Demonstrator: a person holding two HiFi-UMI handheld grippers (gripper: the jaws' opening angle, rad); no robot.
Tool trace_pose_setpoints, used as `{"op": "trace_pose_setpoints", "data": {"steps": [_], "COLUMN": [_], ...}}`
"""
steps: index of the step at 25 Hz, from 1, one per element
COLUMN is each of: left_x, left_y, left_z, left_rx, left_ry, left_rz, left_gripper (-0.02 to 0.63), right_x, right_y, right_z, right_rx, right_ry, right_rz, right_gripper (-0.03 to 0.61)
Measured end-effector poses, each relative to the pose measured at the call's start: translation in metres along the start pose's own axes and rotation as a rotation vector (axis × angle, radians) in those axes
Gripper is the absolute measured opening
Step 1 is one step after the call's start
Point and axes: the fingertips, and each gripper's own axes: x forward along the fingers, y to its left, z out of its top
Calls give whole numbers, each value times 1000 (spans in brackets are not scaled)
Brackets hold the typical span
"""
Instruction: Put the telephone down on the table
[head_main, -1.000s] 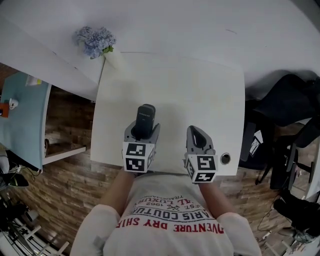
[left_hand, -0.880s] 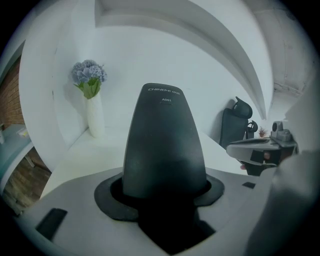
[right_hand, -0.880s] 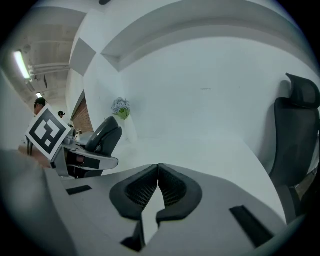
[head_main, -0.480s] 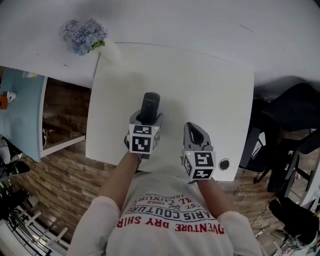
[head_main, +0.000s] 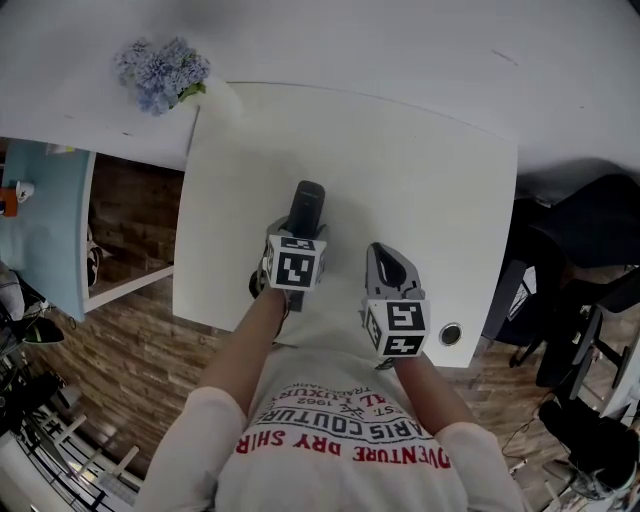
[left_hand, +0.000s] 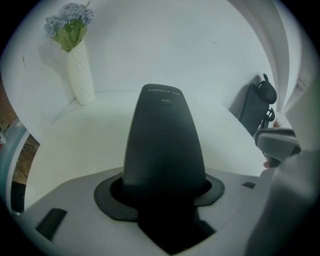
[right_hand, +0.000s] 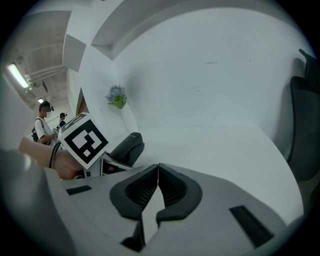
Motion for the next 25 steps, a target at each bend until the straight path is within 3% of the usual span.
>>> {"op": "trace_pose_setpoints", "data": {"steps": [6,13,20,25], "left_x": [6,6,2,-2], "left_y": [2,1,-7,-13], "left_z": [-2,-3,4,5], "left_rx": [42,54,-29,-17], "left_ry": [53,46,24,17], "left_rz": [39,38,-75,-111], "left_gripper": [279,279,350,374], "right_x": [2,5,2,-2], "right_y": [-3,1,-10,-14], "right_z": [-4,-1,3,5], "right_rx": [14,12,8,10], "right_ry": [13,10,-1,-6], "right_rz": [-8,-2,-31,-46], "right_gripper": [25,25,25,25]}}
